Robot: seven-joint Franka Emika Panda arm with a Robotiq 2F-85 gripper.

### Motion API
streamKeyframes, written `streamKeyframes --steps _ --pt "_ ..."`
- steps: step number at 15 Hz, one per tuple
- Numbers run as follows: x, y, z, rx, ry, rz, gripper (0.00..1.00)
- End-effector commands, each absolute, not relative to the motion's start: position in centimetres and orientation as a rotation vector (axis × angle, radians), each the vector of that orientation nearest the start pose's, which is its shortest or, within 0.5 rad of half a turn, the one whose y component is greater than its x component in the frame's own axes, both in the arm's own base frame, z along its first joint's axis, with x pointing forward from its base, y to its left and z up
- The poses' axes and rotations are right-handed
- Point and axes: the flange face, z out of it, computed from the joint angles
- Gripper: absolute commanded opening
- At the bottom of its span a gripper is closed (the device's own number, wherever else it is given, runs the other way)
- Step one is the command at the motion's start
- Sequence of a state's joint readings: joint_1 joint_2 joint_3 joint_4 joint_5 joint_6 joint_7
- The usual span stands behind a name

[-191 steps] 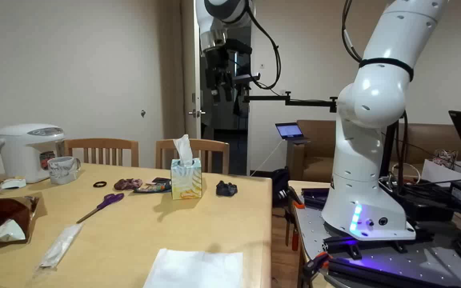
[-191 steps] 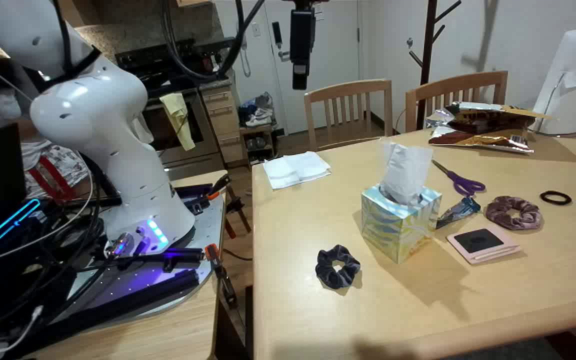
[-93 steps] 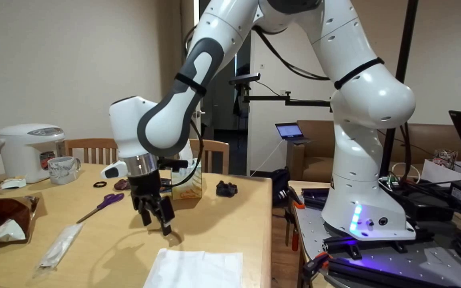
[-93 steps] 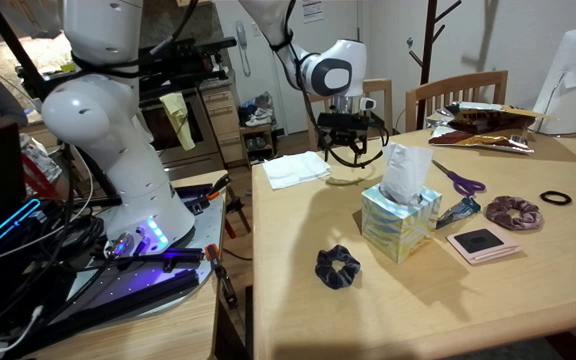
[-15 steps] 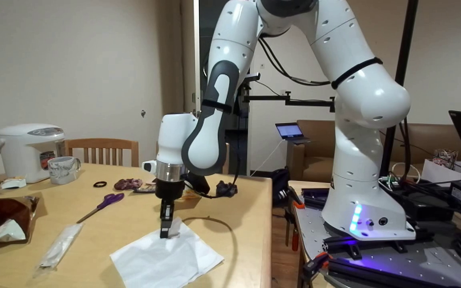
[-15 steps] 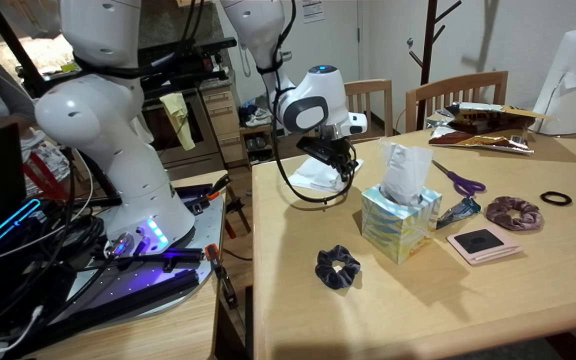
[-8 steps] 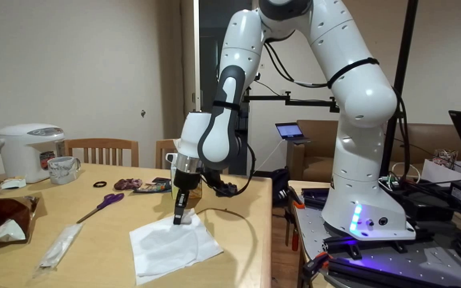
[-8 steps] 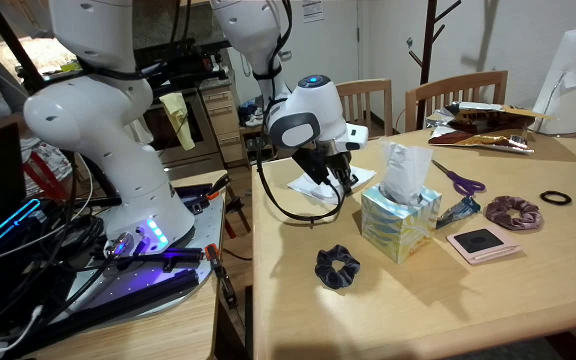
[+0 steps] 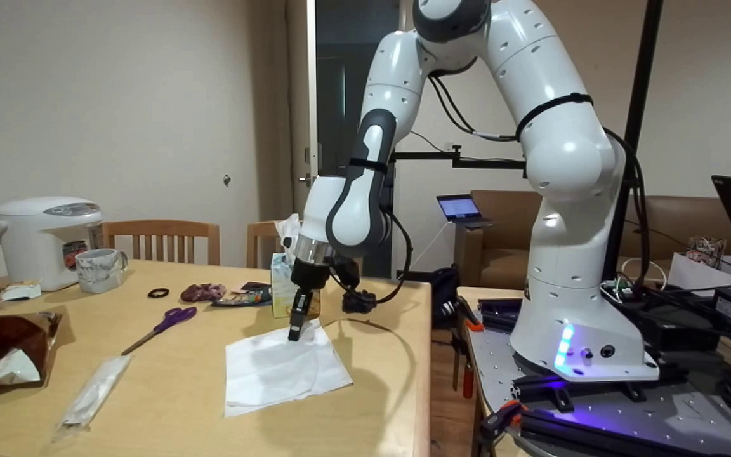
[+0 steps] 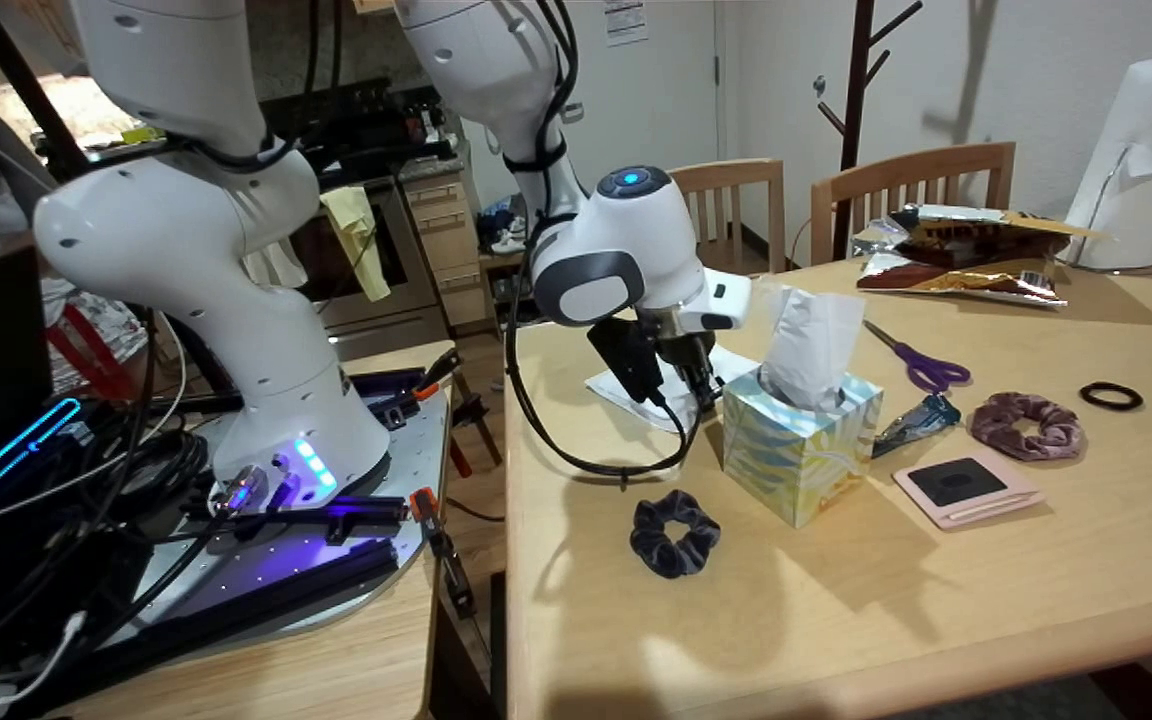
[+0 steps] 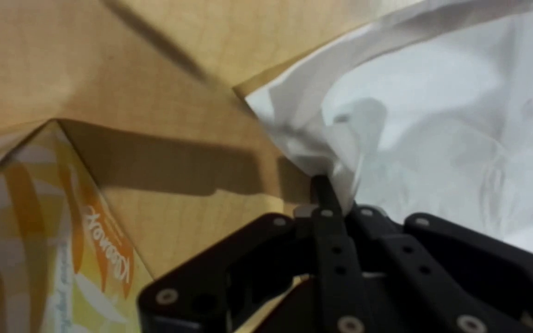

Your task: Use the tissue on the table to wipe it

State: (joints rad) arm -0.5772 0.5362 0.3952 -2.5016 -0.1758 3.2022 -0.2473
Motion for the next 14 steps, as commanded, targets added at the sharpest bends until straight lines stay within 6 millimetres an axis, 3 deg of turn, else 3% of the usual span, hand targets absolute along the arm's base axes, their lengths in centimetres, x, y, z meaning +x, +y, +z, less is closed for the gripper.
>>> streamKeyframes --steps 1,5,10,14 --pt "46.3 -2.6 10.7 -2.943 -0.465 -0.227 0.00" --pt "47.3 2.2 13.0 -2.950 -0.610 -0.019 0.00" --pt "47.8 9.1 14.7 -2.970 -0.760 0.396 0.00" --pt "48.4 11.7 15.0 -2.943 -0.894 0.530 0.00"
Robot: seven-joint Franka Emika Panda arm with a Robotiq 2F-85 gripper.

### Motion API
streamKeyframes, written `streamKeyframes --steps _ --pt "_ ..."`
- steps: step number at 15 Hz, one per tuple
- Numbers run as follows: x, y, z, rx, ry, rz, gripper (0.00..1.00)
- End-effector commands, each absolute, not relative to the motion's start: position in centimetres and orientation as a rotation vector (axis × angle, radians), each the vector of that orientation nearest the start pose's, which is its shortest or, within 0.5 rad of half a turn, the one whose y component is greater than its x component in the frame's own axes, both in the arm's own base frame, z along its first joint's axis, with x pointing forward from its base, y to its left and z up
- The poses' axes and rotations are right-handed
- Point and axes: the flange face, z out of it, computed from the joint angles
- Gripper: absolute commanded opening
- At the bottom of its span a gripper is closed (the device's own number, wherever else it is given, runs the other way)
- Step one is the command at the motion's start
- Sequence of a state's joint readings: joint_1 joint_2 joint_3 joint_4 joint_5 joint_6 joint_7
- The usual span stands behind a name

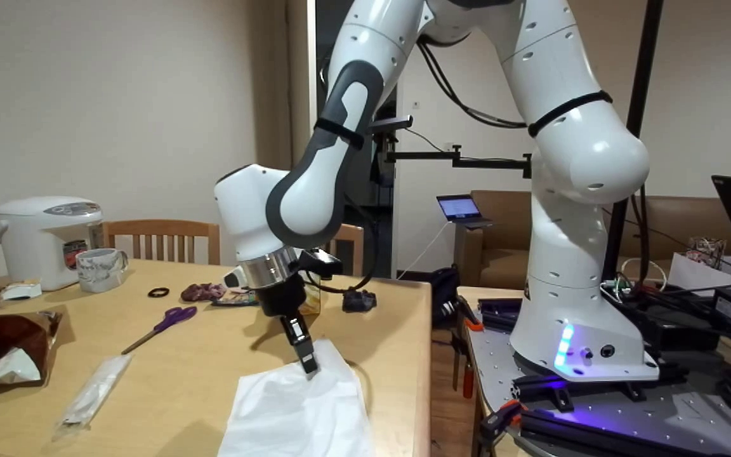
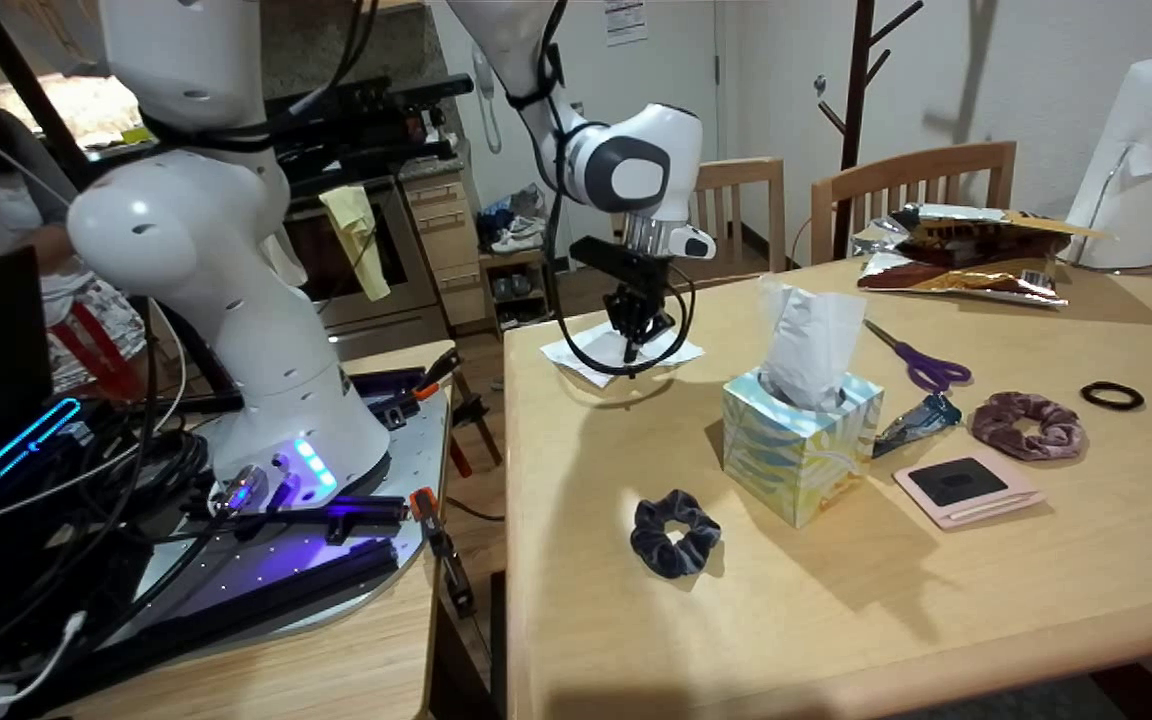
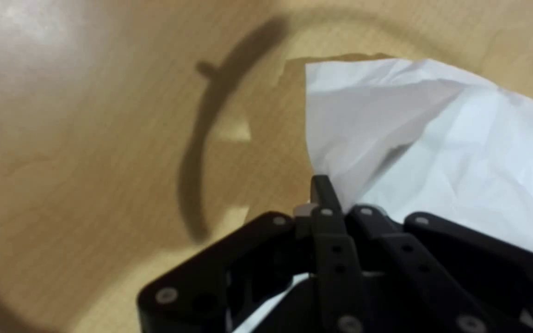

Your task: Use the tissue on the table to wipe it

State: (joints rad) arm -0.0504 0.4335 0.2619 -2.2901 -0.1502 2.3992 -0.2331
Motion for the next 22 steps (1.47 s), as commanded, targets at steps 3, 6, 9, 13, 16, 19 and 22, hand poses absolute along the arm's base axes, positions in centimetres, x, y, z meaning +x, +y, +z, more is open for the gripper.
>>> streamKeyframes --steps 3,6,9,13,16,19,22 --pt "48.5 11.3 14.2 -2.937 -0.906 0.500 0.00" --pt "48.3 9.8 12.5 -2.929 -0.886 0.437 0.00" --pt "48.1 8.0 10.0 -2.910 -0.868 0.347 0.00" --pt "46.7 5.6 9.3 -2.893 -0.760 0.301 0.00" --pt "45.1 4.0 9.3 -2.889 -0.647 0.232 0.00" --pt "43.8 2.5 9.6 -2.886 -0.561 0.190 0.00" --pt "43.0 1.0 10.1 -2.900 -0.505 0.193 0.00"
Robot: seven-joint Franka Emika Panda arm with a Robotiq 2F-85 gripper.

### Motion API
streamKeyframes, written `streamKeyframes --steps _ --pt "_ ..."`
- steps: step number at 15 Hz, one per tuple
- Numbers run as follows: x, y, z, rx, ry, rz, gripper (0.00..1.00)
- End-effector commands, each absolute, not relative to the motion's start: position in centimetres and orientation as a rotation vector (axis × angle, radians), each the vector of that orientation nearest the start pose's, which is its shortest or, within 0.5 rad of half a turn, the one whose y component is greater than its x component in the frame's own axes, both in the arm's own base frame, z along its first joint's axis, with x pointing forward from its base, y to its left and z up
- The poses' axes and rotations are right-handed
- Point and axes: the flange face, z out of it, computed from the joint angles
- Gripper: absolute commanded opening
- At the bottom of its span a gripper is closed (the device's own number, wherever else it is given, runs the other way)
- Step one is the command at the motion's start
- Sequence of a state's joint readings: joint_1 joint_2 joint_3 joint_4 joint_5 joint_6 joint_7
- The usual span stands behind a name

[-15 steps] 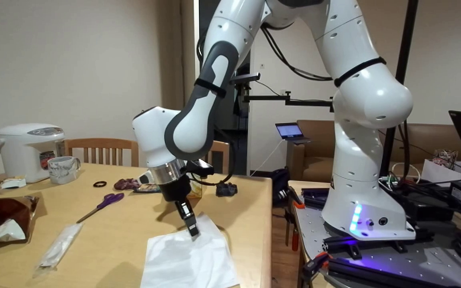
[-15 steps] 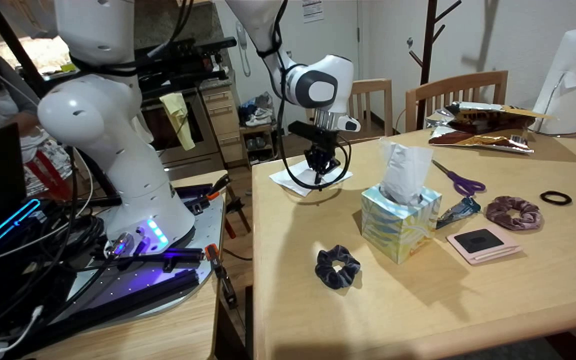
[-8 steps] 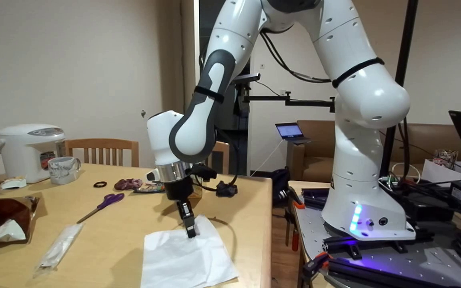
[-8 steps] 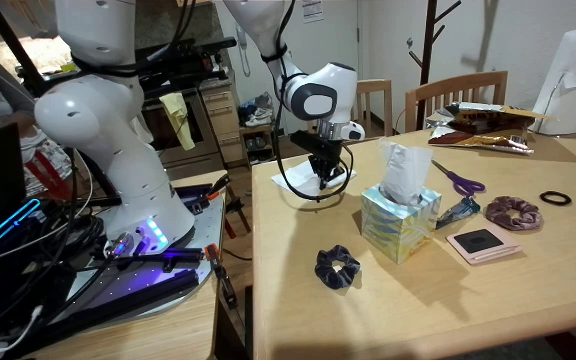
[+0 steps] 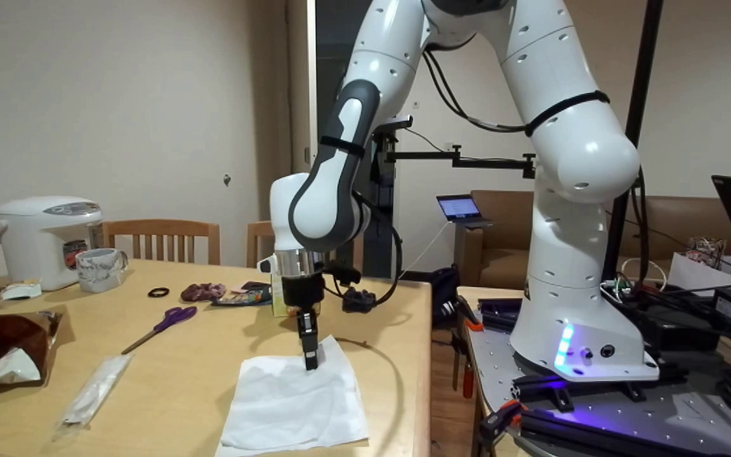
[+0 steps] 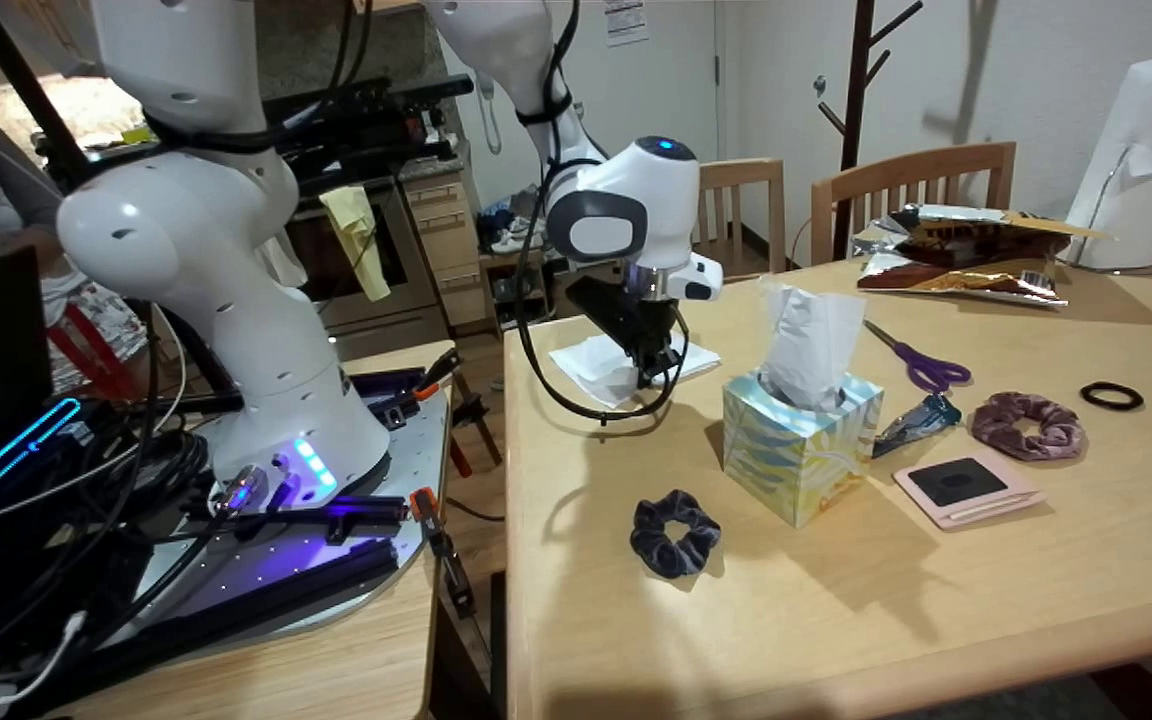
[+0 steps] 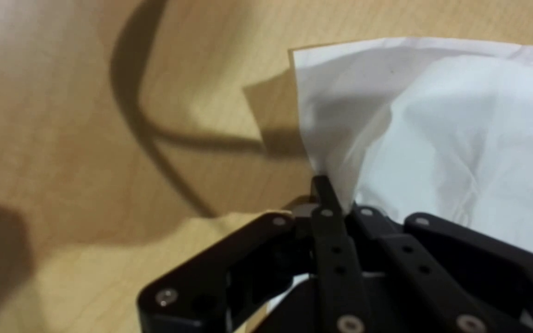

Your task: Use the tissue on the table to wipe it

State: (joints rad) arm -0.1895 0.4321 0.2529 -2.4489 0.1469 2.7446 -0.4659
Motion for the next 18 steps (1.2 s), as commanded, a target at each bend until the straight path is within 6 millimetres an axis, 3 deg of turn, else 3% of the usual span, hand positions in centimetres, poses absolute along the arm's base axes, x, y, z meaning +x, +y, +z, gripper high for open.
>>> streamKeyframes --steps 1,11,14,18 --pt "42.8 0.5 10.2 -2.902 -0.498 0.202 0.00" --pt "42.0 -4.7 10.7 -2.952 -0.360 0.272 0.00" --pt "43.0 -3.8 10.7 -2.929 -0.422 0.246 0.00" --pt "44.5 -0.3 10.4 -2.847 -0.624 0.165 0.00"
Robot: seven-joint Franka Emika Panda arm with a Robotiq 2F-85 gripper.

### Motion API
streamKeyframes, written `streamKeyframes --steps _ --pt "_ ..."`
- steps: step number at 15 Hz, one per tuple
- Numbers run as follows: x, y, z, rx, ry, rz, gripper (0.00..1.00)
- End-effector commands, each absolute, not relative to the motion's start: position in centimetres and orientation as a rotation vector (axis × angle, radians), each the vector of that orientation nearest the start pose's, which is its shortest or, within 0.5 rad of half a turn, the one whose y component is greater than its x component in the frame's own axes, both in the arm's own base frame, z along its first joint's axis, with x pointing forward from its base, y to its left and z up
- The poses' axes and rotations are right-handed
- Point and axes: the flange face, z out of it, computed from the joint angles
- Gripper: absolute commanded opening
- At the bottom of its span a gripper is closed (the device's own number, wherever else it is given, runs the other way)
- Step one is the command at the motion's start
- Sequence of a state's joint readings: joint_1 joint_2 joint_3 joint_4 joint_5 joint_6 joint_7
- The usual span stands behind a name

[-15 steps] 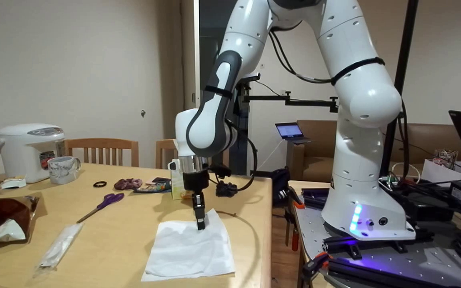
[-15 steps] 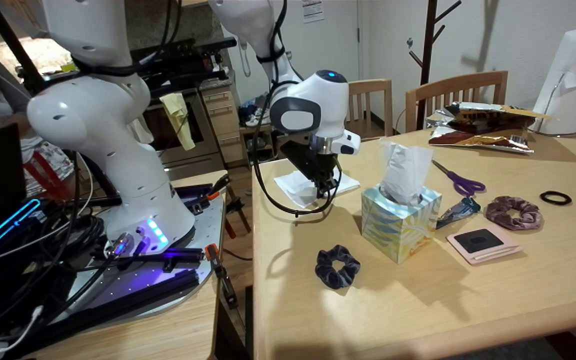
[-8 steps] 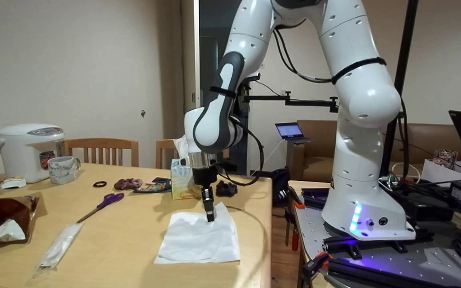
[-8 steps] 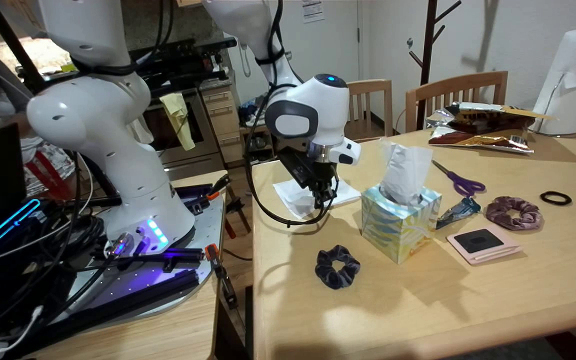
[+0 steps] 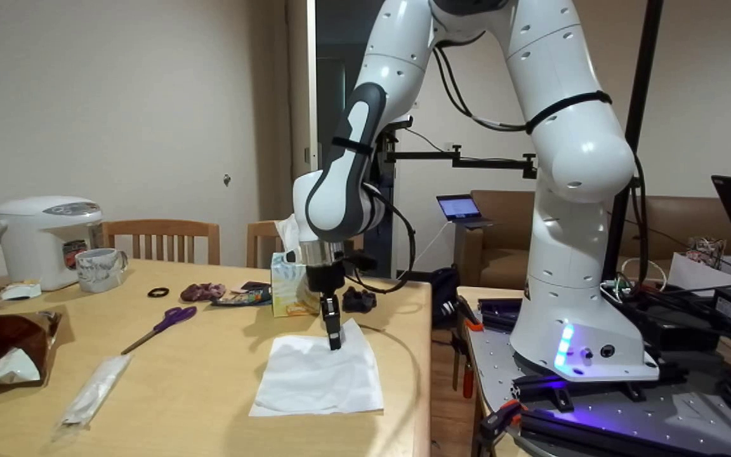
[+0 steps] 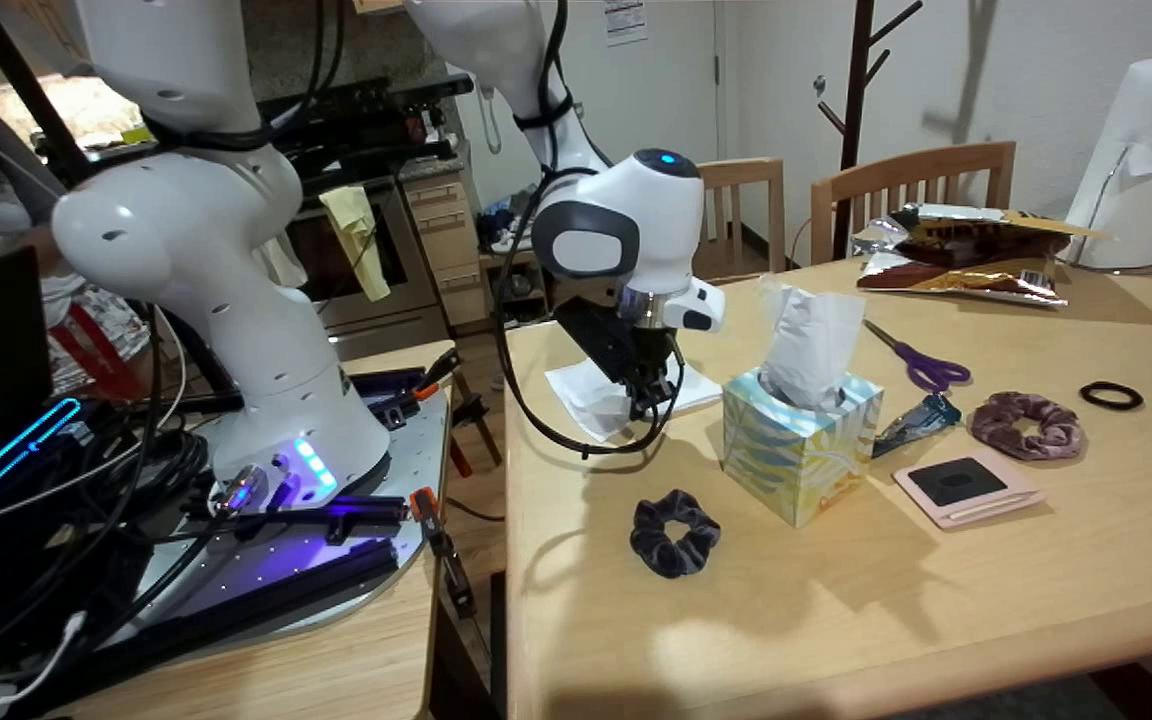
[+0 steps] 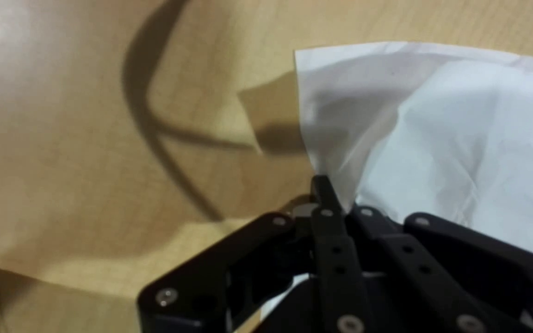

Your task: Use the tissue on the table to wipe it

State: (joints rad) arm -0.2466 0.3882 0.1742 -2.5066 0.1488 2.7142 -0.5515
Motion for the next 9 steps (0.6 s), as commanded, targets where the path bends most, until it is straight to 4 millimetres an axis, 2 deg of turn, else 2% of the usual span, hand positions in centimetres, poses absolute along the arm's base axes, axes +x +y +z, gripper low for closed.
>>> streamKeyframes --steps 1,3,6,9 --pt "44.9 1.0 10.5 -2.835 -0.668 0.147 0.00" --pt "45.8 4.0 10.9 -2.784 -0.800 0.096 0.00" --pt "46.5 7.8 10.7 -2.729 -0.902 0.113 0.00" --pt "47.2 10.4 10.8 -2.688 -0.962 0.087 0.00"
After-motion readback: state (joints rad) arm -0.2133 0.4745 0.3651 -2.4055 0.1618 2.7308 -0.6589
